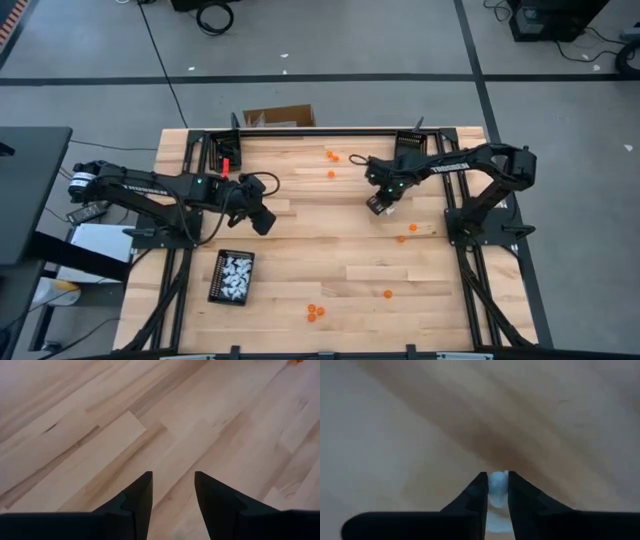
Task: Sort Halloween decoration
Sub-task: Put the white ghost toy into the bottom black basket
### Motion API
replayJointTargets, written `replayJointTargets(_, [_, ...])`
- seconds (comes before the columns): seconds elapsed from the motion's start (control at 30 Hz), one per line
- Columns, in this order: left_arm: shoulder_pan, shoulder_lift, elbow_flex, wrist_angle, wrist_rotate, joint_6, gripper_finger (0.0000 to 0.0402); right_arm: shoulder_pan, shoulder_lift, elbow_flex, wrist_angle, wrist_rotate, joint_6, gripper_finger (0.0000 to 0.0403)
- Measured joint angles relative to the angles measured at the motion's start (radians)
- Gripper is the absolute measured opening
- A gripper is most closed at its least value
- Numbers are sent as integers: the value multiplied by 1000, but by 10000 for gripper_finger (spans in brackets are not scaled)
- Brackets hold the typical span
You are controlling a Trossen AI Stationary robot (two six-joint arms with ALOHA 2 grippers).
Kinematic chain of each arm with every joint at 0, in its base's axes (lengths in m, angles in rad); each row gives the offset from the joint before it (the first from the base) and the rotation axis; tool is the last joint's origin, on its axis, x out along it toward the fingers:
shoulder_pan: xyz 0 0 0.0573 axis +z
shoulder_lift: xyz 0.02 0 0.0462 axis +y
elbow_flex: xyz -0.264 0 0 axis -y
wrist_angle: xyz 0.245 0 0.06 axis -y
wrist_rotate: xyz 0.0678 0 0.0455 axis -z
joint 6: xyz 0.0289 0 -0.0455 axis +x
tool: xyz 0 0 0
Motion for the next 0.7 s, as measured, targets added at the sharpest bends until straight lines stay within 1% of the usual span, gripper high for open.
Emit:
replayJointTargets(0.1, [0, 0, 0, -1, 6, 24, 155, 67, 8, 56, 38, -34, 85, 69])
replayJointTargets(0.17, [0, -1, 0, -3, 14, 32, 155, 121, 4, 94, 147, -48, 156, 68])
replayJointTargets(0.27, [0, -4, 1, -12, 24, 44, 155, 208, 4, 114, 328, -40, 270, 63])
replayJointTargets(0.4, [-4, -26, 2, -50, 27, 46, 155, 304, 3, 127, 589, 42, 398, 61])
replayJointTargets(0.5, [-13, -54, 2, -93, 27, 46, 155, 349, 3, 126, 681, 112, 451, 61])
replayJointTargets(0.6, [-20, -90, 2, -130, 27, 54, 155, 385, 17, 126, 736, 166, 485, 61])
replayJointTargets(0.67, [-20, -114, 2, -133, 27, 65, 155, 408, 55, 137, 789, 168, 502, 61])
replayJointTargets(0.7, [-20, -126, 1, -139, 27, 70, 155, 421, 89, 164, 807, 167, 509, 61])
